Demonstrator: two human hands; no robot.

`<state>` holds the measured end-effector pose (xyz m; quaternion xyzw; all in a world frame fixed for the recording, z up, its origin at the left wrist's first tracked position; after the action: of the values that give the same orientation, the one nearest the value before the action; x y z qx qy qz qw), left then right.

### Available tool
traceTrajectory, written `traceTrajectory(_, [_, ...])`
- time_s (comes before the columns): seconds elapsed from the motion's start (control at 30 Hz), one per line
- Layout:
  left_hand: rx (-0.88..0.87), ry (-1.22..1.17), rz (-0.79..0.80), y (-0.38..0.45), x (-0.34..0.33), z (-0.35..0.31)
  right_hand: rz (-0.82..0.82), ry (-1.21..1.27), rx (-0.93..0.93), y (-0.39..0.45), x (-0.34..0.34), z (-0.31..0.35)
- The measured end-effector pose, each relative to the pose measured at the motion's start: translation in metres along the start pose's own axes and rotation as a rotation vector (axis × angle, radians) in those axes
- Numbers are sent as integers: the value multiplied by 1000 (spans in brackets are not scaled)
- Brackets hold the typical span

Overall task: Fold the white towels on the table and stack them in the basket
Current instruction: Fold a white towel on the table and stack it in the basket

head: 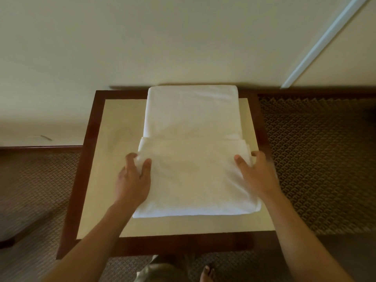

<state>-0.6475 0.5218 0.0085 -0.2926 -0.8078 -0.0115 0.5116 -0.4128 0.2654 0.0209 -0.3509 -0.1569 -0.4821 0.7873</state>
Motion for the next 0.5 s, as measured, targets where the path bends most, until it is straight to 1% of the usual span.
traceTrajectory(0.07, [-26, -26, 24, -26, -4, 7, 59, -79, 33, -26, -5, -17])
traceTrajectory(0.1, [-31, -47, 20, -34, -6, 14, 54, -123, 57, -38, -7, -28])
traceTrajectory(0.2, [7, -78, 19, -45, -12, 31, -33, -150, 82, -59, -10, -57])
traceTrajectory(0.27, [19, -57, 24, -51, -16, 40, -67, -150, 66, -67, -11, -64])
traceTrajectory(0.33, [74, -48, 18, -58, -16, 43, -88, -176, 66, -74, -11, -63])
traceTrajectory(0.37, [74, -16, -19, -60, -15, 42, -149, -214, 101, -75, -9, -58])
traceTrajectory(0.43, [-44, 131, -189, -64, -9, 29, -296, -337, 232, -80, -9, -40])
traceTrajectory(0.47, [-137, 181, -283, -68, -7, 15, -297, -375, 323, -82, -15, -27])
traceTrajectory(0.5, [-238, 203, -329, -69, -8, -1, -213, -408, 416, -81, -27, -15])
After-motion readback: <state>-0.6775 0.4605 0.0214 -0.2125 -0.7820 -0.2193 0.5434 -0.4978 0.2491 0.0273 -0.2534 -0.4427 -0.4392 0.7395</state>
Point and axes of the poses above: each hand's wrist, its own y-axis towards the middle knuckle, its own x-axis out of the back of the hand, z = x × y, the point moved 4 cm from there along y, towards the middle knuckle, and after that the axes turned 9 degrees about y, right-handed, at the moved point
